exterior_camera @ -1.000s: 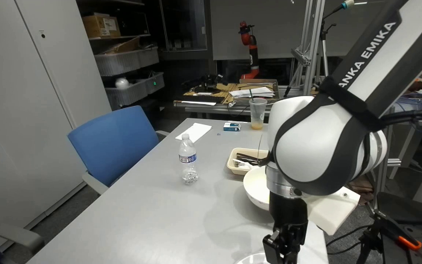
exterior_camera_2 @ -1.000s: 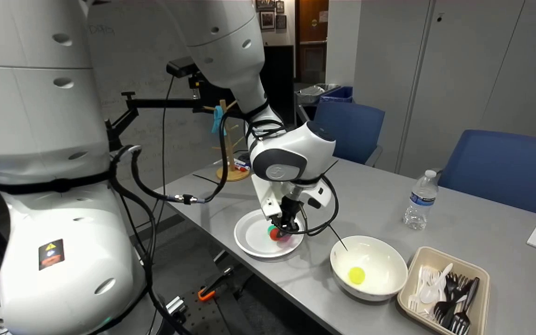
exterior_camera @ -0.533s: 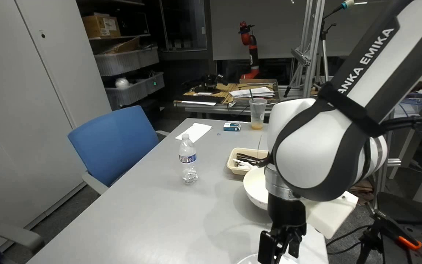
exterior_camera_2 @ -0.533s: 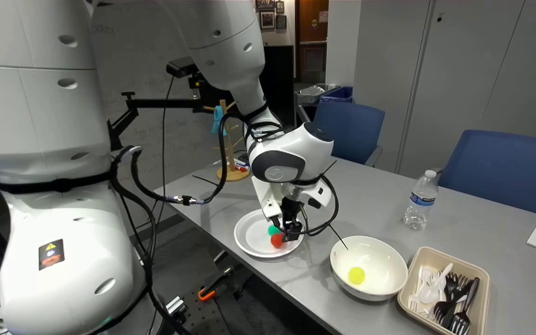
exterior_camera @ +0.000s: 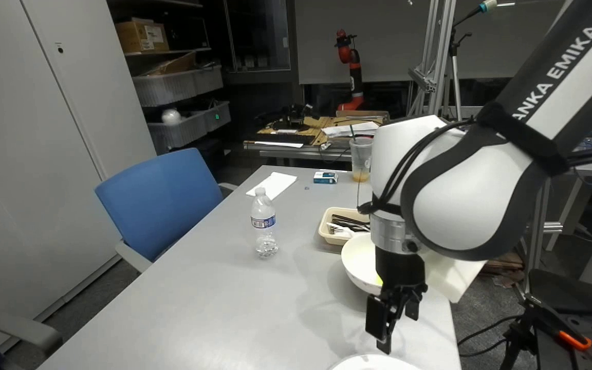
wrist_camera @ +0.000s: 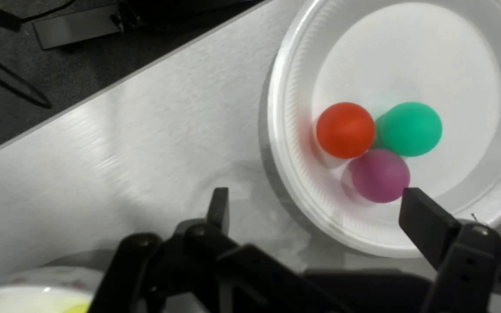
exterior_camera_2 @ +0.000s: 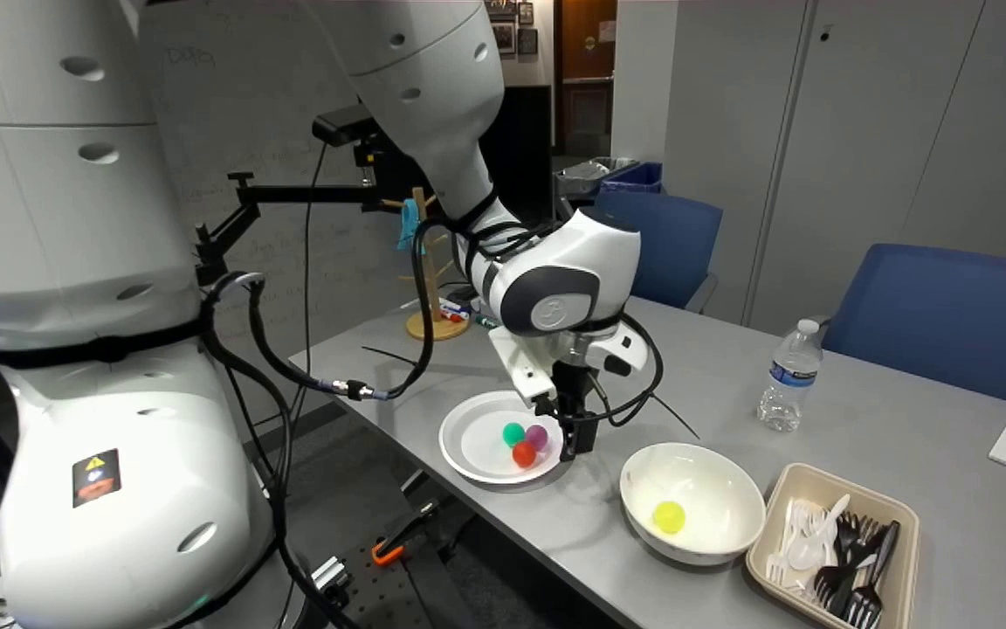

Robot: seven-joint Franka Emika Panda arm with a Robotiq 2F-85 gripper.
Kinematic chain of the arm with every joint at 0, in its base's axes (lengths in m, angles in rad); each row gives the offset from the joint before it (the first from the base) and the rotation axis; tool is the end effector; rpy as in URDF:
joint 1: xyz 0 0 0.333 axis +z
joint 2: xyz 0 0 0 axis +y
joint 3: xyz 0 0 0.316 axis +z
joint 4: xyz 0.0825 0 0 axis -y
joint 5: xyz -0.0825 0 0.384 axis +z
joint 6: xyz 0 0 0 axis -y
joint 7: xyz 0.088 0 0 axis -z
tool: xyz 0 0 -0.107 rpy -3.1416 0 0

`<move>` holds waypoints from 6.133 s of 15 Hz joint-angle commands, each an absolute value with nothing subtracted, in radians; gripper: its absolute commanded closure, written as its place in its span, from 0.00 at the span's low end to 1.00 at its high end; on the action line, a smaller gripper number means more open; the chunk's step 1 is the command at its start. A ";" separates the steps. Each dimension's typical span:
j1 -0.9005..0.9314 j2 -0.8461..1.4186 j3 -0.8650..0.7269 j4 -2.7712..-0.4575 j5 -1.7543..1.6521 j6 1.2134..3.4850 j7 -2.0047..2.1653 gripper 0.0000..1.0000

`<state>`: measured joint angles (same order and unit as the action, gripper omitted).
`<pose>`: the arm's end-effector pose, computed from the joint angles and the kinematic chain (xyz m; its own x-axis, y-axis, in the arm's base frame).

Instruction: Remove the red and yellow balls from the white bowl and place them on the white plate

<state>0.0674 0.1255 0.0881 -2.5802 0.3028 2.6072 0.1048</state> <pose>0.4301 0.0621 0.2075 0.9696 -0.2066 -0.1309 -0.2227 -0.9670 -0.1235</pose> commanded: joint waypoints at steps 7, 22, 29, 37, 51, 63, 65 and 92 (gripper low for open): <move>0.025 0.027 0.003 -2.474 0.024 2.523 0.274 0.00; -0.011 0.270 -0.133 -2.323 -0.052 2.576 0.448 0.00; -0.008 0.277 -0.152 -2.343 -0.030 2.575 0.441 0.00; -0.006 0.279 -0.157 -2.343 -0.044 2.590 0.443 0.00; 0.001 0.299 -0.136 -2.369 -0.010 2.615 0.432 0.00; -0.004 0.328 -0.130 -2.366 0.002 2.630 0.413 0.00; -0.009 0.338 -0.128 -2.362 0.009 2.637 0.406 0.00; -0.010 0.424 -0.123 -2.327 0.055 2.690 0.372 0.79</move>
<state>-0.0073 0.4084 -0.1249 -2.3439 0.0296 2.6712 0.4051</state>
